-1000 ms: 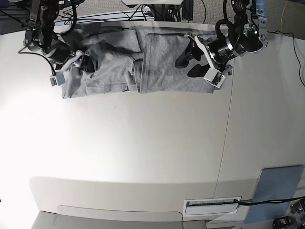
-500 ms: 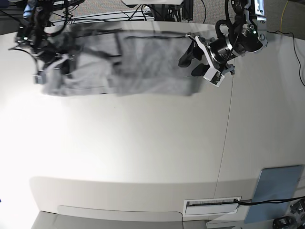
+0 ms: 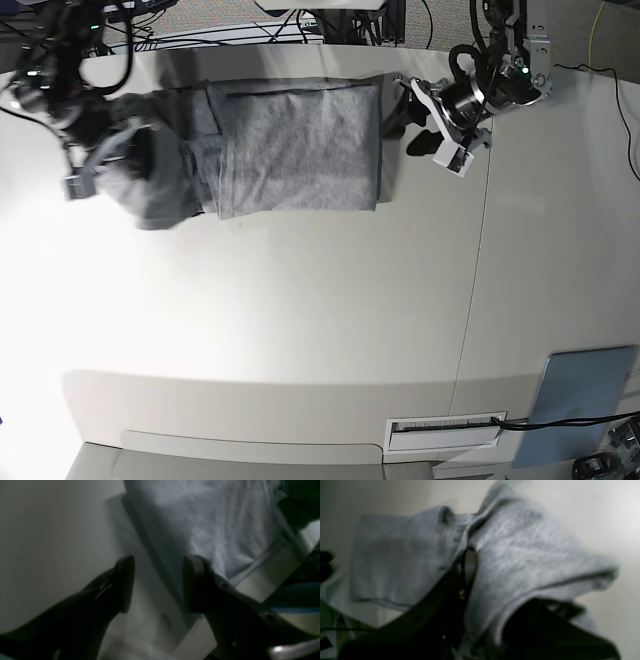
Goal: Fold the T-shirt properly
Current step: 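Lift and flip the folded bundle with both grippers, setting it down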
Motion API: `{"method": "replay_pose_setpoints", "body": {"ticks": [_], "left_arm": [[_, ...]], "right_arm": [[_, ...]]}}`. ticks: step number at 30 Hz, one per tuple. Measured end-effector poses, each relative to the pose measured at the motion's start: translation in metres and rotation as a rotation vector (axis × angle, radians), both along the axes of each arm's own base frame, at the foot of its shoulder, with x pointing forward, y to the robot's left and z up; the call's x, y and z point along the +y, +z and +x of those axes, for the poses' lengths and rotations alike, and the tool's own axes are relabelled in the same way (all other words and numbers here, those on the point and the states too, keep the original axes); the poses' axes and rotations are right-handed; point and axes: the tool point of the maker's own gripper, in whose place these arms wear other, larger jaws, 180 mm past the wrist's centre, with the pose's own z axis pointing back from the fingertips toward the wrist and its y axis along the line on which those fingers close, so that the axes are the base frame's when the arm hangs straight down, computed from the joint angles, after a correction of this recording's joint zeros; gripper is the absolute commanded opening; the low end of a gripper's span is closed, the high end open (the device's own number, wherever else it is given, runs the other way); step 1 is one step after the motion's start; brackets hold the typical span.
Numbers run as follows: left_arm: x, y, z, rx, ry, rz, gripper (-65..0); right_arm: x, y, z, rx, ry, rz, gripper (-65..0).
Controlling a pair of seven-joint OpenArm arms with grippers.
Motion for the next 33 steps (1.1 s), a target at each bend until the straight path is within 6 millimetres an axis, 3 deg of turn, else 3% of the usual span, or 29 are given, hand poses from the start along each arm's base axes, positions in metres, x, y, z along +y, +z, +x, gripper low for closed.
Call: {"method": "replay_pose_setpoints", "body": {"ticks": [6, 9, 13, 17, 22, 27, 33], "left_arm": [[0.001, -0.026, -0.014, 0.071, -0.016, -0.014, -33.5], [-0.002, -0.025, -0.014, 0.06, -0.036, -0.029, -33.5], [-0.002, -0.025, -0.014, 0.063, -0.037, -0.027, -33.5], [-0.002, -0.025, -0.014, 0.062, -0.036, -0.027, -33.5], [-0.002, -0.025, -0.014, 0.062, -0.037, -0.027, -33.5], [-0.002, -0.025, -0.014, 0.062, -0.037, -0.027, -33.5], [-0.002, -0.025, -0.014, 0.062, -0.036, -0.027, -33.5]], "right_arm": [[0.093, 0.0, 0.009, -0.047, 0.111, 0.069, -63.8], [0.129, -0.011, 0.009, -0.013, 0.155, 0.035, -63.8], [0.168, -0.004, 0.024, -0.07, 0.16, -0.004, -63.8], [0.209, 0.002, 0.018, -0.108, 0.216, -0.007, -63.9], [0.234, 0.01, 0.016, -0.133, 0.218, -0.01, -64.0], [0.244, 0.011, 0.012, -0.136, 0.249, -0.007, -64.0], [0.258, -0.026, 0.001, -0.046, 0.283, 0.016, -63.9]]}}
